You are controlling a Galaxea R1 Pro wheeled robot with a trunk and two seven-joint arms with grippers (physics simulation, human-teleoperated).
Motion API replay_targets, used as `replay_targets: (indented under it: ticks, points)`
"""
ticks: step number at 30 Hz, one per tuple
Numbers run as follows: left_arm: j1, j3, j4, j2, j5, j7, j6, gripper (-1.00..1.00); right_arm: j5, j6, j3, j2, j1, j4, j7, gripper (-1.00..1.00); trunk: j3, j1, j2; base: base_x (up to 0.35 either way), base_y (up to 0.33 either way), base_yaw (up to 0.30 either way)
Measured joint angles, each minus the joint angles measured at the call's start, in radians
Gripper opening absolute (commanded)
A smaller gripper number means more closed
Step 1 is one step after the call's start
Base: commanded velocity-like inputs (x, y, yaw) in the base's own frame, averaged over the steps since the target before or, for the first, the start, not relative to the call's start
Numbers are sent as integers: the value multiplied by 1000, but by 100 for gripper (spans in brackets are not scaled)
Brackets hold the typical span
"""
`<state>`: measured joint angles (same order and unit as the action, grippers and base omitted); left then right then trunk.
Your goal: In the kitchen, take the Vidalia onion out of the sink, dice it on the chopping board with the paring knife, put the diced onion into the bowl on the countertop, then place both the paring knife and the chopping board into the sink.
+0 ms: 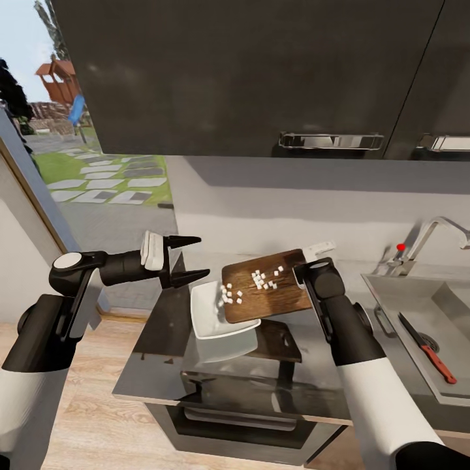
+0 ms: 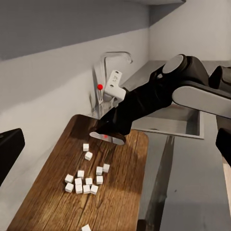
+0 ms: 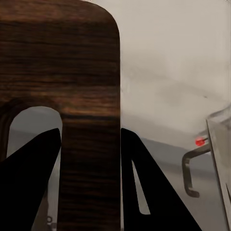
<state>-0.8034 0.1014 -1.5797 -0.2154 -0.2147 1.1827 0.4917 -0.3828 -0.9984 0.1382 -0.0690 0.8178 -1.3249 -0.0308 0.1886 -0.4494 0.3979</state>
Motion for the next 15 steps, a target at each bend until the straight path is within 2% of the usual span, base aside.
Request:
replay_targets:
  ticks: [15]
  points:
    - [1,0,0,0,0,0,1,100,-1,0,3,0,0,-18,0,-100,0,0,0,0,0,0]
